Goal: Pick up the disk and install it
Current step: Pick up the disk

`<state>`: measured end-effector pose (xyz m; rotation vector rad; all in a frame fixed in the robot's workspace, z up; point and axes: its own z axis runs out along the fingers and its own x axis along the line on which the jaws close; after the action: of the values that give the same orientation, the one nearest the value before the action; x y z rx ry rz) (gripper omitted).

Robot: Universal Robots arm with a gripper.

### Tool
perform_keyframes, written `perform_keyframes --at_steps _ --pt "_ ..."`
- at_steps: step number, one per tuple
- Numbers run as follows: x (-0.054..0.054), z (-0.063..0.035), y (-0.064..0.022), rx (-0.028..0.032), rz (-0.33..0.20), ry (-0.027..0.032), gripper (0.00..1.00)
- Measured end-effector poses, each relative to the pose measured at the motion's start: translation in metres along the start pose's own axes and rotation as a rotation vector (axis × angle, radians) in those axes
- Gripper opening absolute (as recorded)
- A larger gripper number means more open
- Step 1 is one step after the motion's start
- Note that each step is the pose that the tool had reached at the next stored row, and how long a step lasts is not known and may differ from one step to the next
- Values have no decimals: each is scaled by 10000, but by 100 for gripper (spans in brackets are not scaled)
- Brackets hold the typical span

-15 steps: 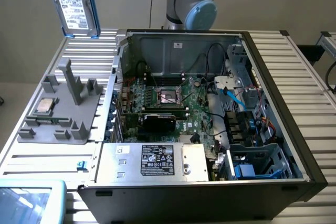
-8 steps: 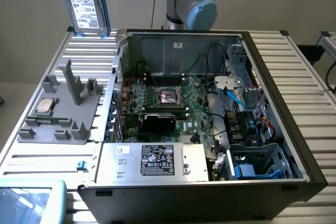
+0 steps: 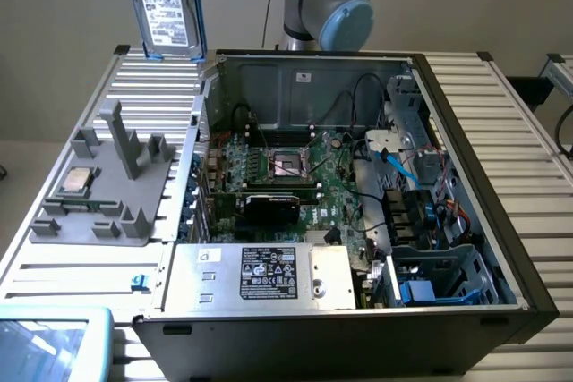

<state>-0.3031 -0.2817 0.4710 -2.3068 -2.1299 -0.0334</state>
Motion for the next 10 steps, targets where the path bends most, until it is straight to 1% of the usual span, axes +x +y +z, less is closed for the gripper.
perform_keyframes --at_steps 6,10 --pt "5 -119 166 -1 1 1 37" --pt "-41 -154 238 -3 1 3 37"
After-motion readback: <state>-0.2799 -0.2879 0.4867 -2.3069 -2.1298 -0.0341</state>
